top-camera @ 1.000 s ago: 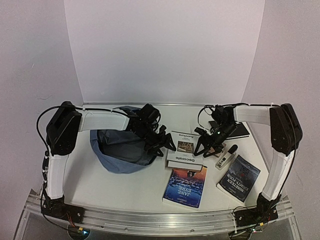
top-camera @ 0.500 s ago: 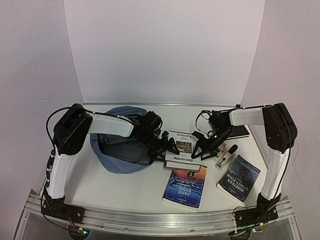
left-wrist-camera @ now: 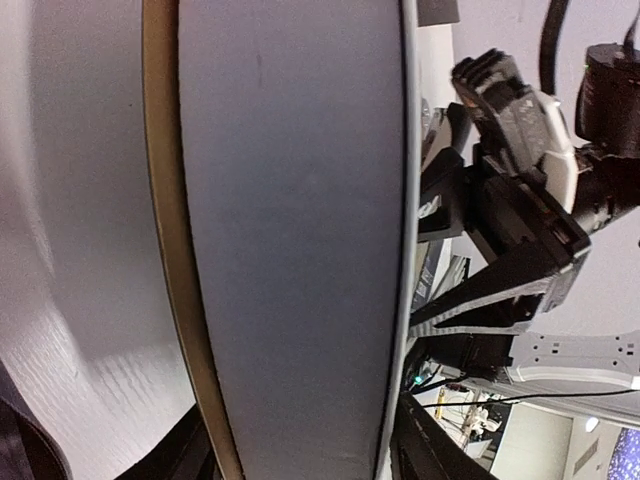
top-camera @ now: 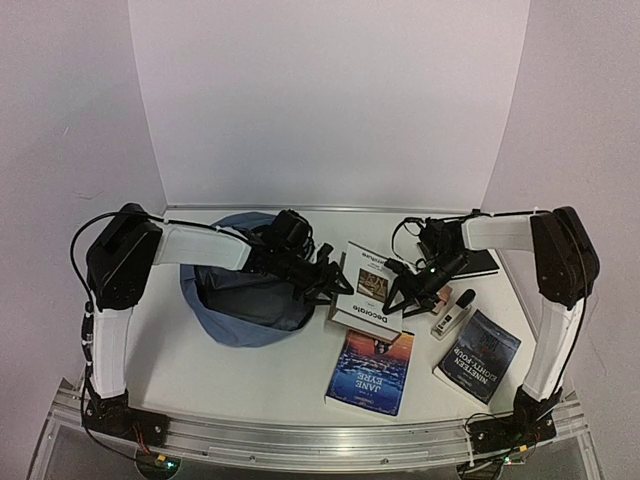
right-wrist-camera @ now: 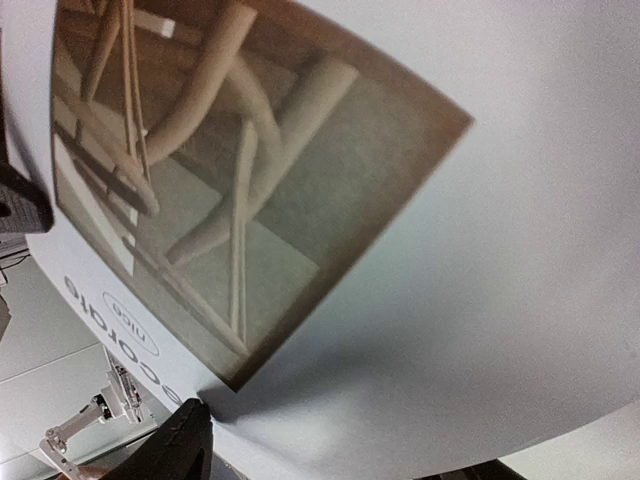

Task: Pack the student bag
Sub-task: Pick up the book from the center of the board.

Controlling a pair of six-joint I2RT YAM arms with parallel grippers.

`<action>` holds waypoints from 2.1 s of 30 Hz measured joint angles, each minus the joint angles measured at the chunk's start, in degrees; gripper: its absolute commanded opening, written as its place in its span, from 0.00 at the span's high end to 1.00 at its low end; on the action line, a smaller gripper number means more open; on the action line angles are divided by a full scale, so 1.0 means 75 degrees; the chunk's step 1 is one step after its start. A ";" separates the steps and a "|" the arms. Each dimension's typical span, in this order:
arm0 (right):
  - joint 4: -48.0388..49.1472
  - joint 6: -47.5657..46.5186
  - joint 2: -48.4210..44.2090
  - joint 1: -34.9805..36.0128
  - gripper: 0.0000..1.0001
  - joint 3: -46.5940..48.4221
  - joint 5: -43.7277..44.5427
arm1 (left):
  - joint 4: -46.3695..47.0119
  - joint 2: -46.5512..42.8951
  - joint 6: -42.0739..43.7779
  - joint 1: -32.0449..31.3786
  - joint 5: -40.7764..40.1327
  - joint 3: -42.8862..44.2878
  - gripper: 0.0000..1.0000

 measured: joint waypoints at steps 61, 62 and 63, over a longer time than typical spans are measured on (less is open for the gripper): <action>0.0109 0.2430 -0.0565 -0.0082 0.86 0.2239 -0.3297 | -0.0820 -0.2972 0.0554 0.0815 -0.0005 -0.0675 0.35; 0.0118 0.2445 -0.0565 -0.0057 0.86 0.2242 -0.3325 | -0.0790 -0.2972 0.0627 0.0831 -0.0024 -0.0675 0.32; 0.0116 0.2464 -0.0565 -0.0038 0.86 0.2242 -0.3343 | -0.0775 -0.2977 0.0643 0.0870 -0.0122 -0.0675 0.29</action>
